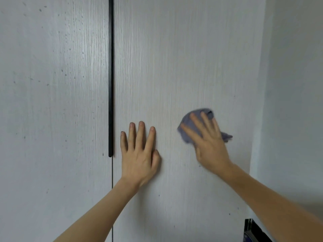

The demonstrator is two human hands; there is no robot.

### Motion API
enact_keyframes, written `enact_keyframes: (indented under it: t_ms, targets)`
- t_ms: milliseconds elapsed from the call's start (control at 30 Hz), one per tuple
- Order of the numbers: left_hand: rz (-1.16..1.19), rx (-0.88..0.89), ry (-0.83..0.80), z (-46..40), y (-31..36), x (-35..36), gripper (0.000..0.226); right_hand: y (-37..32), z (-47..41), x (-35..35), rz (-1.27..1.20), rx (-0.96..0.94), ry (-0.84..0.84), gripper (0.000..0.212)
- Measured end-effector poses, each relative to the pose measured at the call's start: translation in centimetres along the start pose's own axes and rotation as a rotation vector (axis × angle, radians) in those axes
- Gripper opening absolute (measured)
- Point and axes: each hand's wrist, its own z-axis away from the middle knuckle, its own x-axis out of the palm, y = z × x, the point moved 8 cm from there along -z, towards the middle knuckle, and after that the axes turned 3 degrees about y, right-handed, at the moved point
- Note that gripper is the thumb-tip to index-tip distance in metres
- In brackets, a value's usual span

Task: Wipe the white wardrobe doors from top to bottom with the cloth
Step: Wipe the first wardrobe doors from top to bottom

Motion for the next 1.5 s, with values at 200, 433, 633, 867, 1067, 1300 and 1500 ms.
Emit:
enact_keyframes:
  t_ms: [200, 433, 633, 867, 1067, 1300, 1500]
  targets:
    - [-0.015, 0.027, 0.063, 0.6, 0.0, 0.2, 0.061, -2.0, 4.2, 1.4, 0.047, -0.436, -0.232, 0.065]
    - [0.017, -0.052, 0.064, 0.1, 0.2, 0.3, 0.060, 8.6, -2.3, -2.6, -0.083, 0.466, 0.059, 0.059]
    - [0.089, -0.142, 0.008, -1.5, 2.2, 0.5, 0.055, 1.7, 2.9, -0.3, -0.003, 0.133, -0.011, 0.065]
    - [0.040, 0.129, -0.009, -7.2, 7.4, 0.4, 0.051, 7.4, 0.7, -1.8, -0.070, 0.209, -0.134, 0.058]
    - [0.000, 0.212, 0.009, -13.7, 9.4, -0.3, 0.052, 15.4, -8.3, -4.7, -0.123, 0.562, -0.040, 0.055]
    - [-0.020, 0.263, 0.066, -16.2, 9.7, -0.5, 0.053, 16.0, -12.4, -5.0, -0.036, 0.468, 0.047, 0.058]
    - [-0.009, 0.256, 0.045, -16.5, 9.8, -0.6, 0.053, 10.9, -4.8, -3.2, -0.072, 0.054, -0.146, 0.060]
